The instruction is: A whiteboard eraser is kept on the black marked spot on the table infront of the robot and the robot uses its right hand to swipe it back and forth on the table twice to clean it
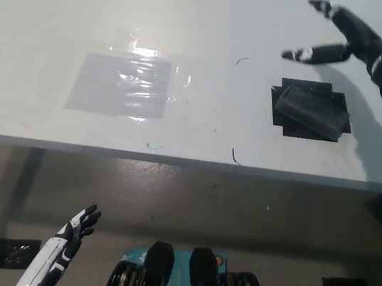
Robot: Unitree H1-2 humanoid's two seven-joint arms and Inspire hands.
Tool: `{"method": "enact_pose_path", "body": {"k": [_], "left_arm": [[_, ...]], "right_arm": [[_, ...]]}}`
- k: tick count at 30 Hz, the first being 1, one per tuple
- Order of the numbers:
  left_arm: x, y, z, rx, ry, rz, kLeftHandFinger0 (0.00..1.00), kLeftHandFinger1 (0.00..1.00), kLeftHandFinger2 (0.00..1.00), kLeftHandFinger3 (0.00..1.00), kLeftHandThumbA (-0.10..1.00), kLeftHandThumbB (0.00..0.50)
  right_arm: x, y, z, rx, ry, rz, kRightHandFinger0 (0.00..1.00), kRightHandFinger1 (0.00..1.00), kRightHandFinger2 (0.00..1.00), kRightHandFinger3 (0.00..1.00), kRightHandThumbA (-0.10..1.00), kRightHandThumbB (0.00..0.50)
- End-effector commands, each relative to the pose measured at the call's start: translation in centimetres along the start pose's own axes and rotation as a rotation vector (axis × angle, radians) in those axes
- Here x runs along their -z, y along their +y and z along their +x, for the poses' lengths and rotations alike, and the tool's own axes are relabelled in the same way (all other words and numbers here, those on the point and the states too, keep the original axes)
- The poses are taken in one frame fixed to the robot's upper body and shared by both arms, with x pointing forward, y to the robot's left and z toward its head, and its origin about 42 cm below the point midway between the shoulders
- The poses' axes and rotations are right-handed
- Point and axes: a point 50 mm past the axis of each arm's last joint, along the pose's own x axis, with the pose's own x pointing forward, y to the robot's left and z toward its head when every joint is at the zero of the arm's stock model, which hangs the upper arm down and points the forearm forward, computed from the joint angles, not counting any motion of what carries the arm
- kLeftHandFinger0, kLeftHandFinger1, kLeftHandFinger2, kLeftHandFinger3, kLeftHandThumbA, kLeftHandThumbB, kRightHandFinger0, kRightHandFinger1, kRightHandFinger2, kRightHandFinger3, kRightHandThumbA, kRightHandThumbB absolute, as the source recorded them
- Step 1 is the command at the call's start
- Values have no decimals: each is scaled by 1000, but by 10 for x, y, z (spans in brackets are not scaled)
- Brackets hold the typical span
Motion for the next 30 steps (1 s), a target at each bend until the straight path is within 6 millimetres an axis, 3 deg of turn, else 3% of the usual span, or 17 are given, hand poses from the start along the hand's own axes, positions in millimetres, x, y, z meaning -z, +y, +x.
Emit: {"method": "enact_pose_path", "body": {"k": [1, 4, 9, 11, 14, 15, 16, 17, 18, 20, 21, 22, 23, 25, 28, 29, 30], "left_arm": [[-8, 11, 7, 30, -64, 16, 1000, 1000, 1000, 1000, 1000, 427], [-9, 11, 8, 30, -67, 15, 1000, 1000, 1000, 1000, 1000, 430], [-10, 12, 8, 31, -70, 25, 1000, 1000, 1000, 1000, 1000, 436], [-10, 13, 9, 34, -73, 26, 1000, 1000, 1000, 1000, 1000, 443], [-12, 18, 14, 35, -85, 33, 1000, 1000, 1000, 1000, 1000, 431], [-13, 19, 17, 34, -89, 32, 1000, 1000, 1000, 1000, 1000, 438], [-13, 19, 20, 34, -92, 29, 1000, 1000, 1000, 1000, 1000, 438], [-13, 19, 21, 35, -93, 28, 1000, 1000, 1000, 1000, 1000, 432], [-13, 18, 23, 36, -94, 27, 1000, 1000, 1000, 1000, 1000, 430], [-13, 16, 24, 34, -96, 26, 1000, 1000, 1000, 1000, 1000, 439], [-14, 15, 24, 36, -98, 24, 1000, 1000, 1000, 1000, 1000, 431], [-15, 13, 24, 39, -100, 21, 1000, 1000, 1000, 1000, 1000, 429], [-14, 12, 25, 39, -100, 20, 1000, 1000, 1000, 1000, 1000, 429], [-13, 8, 24, 34, -96, 14, 1000, 1000, 1000, 1000, 1000, 422], [-12, 3, 24, 49, -91, 0, 1000, 1000, 1000, 1000, 1000, 419], [-12, 1, 24, 53, -90, -5, 1000, 1000, 1000, 1000, 1000, 420], [-11, 0, 24, 53, -89, -6, 1000, 1000, 1000, 1000, 1000, 427]], "right_arm": [[-123, -136, -87, 192, -461, 83, 1000, 1000, 1000, 1000, 1000, 500], [-152, -166, -139, 290, -620, 84, 1000, 1000, 1000, 1000, 985, 500], [-156, -187, -208, 456, -762, 152, 1000, 1000, 1000, 1000, 922, 496], [-153, -189, -231, 510, -833, 186, 1000, 1000, 1000, 1000, 884, 489], [-146, -180, -293, 657, -981, 71, 1000, 1000, 1000, 1000, 958, 466], [-143, -173, -305, 703, -1032, 52, 1000, 1000, 1000, 1000, 952, 493], [-139, -158, -322, 747, -1122, 44, 1000, 1000, 1000, 1000, 967, 500], [-134, -143, -334, 743, -1194, 55, 1000, 1000, 1000, 1000, 908, 443], [-126, -115, -353, 797, -1250, 27, 1000, 1000, 1000, 1000, 1000, 474], [-117, -67, -379, 830, -1311, 60, 1000, 1000, 1000, 1000, 944, 483], [-109, -43, -391, 845, -1338, 67, 1000, 1000, 1000, 1000, 883, 412], [-95, -17, -406, 856, -1373, 45, 1000, 1000, 1000, 1000, 611, 336], [-89, -7, -412, 861, -1390, 33, 1000, 1000, 1000, 1000, 522, 360], [-72, 32, -418, 911, -1313, 237, 1000, 1000, 1000, 1000, 699, 424], [-58, 76, -408, 932, -1145, 471, 1000, 1000, 1000, 1000, 958, 360], [-54, 93, -403, 892, -1084, 535, 1000, 1000, 1000, 1000, 1000, 398], [-51, 108, -397, 842, -1013, 556, 1000, 1000, 1000, 1000, 1000, 341]]}}
